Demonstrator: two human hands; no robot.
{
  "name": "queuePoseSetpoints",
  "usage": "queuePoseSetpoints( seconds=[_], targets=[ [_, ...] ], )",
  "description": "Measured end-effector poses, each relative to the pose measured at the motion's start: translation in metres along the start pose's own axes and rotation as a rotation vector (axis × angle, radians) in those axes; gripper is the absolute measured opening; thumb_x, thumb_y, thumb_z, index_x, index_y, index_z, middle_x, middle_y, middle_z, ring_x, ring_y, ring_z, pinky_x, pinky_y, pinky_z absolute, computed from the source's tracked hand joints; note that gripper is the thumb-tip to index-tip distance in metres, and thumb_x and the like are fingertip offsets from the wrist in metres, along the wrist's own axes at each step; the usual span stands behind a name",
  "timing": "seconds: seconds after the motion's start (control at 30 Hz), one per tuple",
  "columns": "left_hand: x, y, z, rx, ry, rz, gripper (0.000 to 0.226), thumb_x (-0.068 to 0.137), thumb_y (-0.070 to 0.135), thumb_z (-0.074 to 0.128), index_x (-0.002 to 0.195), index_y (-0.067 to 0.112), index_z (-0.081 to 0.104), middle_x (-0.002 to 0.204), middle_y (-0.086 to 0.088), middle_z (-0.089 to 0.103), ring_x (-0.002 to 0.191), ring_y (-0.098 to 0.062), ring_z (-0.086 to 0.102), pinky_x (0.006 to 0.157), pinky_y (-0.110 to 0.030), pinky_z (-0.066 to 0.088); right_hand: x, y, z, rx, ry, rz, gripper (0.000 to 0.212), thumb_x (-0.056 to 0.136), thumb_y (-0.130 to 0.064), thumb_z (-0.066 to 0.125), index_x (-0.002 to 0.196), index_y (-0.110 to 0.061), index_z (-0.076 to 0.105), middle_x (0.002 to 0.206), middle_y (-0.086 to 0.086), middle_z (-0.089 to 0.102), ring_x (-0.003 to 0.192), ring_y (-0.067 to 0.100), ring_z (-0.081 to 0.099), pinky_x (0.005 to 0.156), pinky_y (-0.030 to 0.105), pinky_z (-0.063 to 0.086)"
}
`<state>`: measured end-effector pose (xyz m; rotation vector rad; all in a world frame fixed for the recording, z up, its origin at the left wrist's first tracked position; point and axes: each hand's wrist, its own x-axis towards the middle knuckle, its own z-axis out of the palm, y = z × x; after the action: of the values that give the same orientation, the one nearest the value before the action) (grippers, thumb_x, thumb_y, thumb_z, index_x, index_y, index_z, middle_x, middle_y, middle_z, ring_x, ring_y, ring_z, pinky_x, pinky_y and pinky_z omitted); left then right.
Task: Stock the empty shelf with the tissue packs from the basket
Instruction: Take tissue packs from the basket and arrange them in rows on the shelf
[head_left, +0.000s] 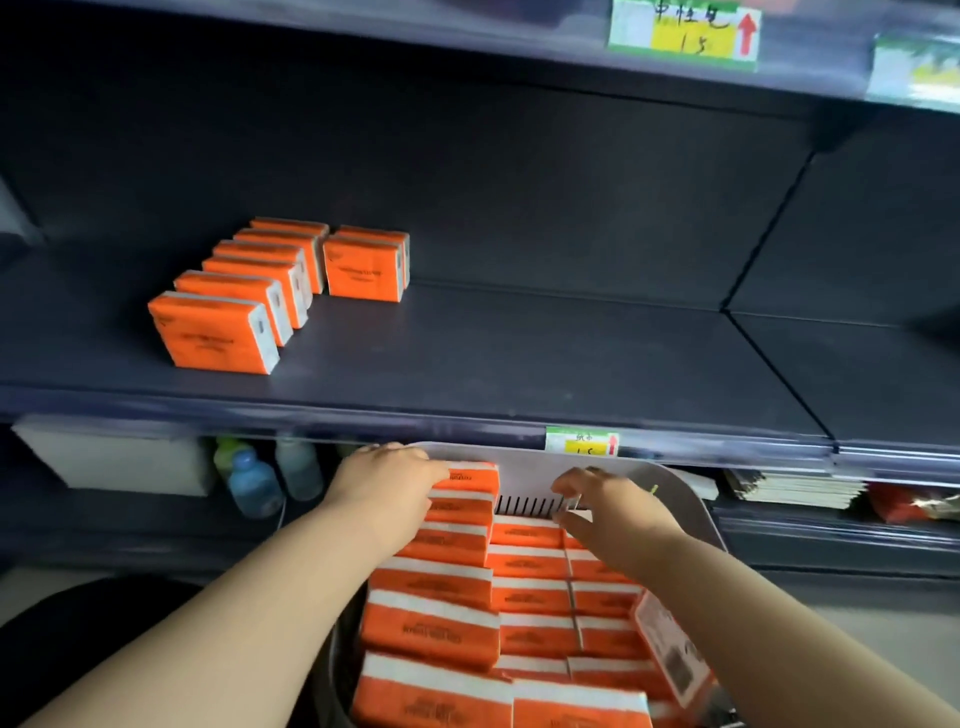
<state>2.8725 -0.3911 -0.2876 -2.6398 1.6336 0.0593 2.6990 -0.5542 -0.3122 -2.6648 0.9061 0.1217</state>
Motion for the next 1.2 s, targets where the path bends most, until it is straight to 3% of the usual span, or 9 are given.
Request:
queuePoseSetpoints(
  seconds=[0.3,0.47,0.63,0.73,1.03,1.2],
  targets=[
    [0.018,-0.017,0.000,0.103,-0.201,-0.098,0.031,0.089,0.021,0.058,0.118,0.031,0.060,0.123,0.004,0.055,0.115,-0.022,0.050,0.090,-0.028,0.042,0.032,-0.027,0.021,0.119,0.012,-0.069,0.042,0.095,-0.017,0.047,0.133,-0.031,0.044,0.142,-0.009,0.042,0.118,0.015,0.053,0.095,0.028,0.047],
    [0.025,-0.017,0.005,0.209,-0.349,-0.059,0.029,0.087,0.023,0.062,0.115,0.028,0.057,0.121,0.001,0.055,0.113,-0.025,0.050,0.092,-0.031,0.040,0.051,-0.037,0.028,0.069,-0.025,-0.120,0.049,0.094,-0.019,0.050,0.140,-0.031,0.036,0.148,-0.009,0.033,0.131,0.016,0.041,0.104,0.030,0.039],
    [0.029,-0.017,0.013,0.232,-0.332,-0.023,0.040,0.088,0.009,0.051,0.123,0.029,0.052,0.127,0.000,0.050,0.116,-0.027,0.044,0.100,-0.034,0.035,0.061,-0.042,0.039,0.019,-0.050,-0.141,0.048,0.093,-0.021,0.051,0.139,-0.029,0.037,0.141,-0.006,0.039,0.125,0.019,0.045,0.100,0.034,0.043],
    [0.029,-0.019,0.017,0.240,-0.273,0.021,0.039,0.087,0.007,0.054,0.120,0.026,0.053,0.123,0.000,0.049,0.115,-0.024,0.045,0.096,-0.035,0.032,0.064,-0.043,0.045,0.013,-0.033,-0.140,0.046,0.092,-0.018,0.049,0.136,-0.029,0.040,0.137,-0.005,0.040,0.119,0.020,0.049,0.096,0.034,0.045],
    [0.028,-0.024,0.024,0.208,-0.238,0.081,0.033,0.087,0.027,0.062,0.119,0.027,0.055,0.118,0.001,0.048,0.115,-0.021,0.044,0.095,-0.036,0.030,0.063,-0.039,0.048,-0.041,-0.046,-0.137,0.039,0.094,-0.027,0.048,0.132,-0.031,0.043,0.131,-0.004,0.040,0.113,0.021,0.051,0.092,0.038,0.049],
    [0.026,-0.024,0.028,0.180,-0.196,0.102,0.030,0.090,0.025,0.056,0.120,0.025,0.051,0.120,0.001,0.047,0.116,-0.020,0.043,0.096,-0.036,0.030,0.059,-0.040,0.048,-0.075,-0.045,-0.113,0.037,0.095,-0.024,0.044,0.131,-0.031,0.041,0.136,-0.002,0.041,0.109,0.024,0.056,0.088,0.040,0.050]
  ],
)
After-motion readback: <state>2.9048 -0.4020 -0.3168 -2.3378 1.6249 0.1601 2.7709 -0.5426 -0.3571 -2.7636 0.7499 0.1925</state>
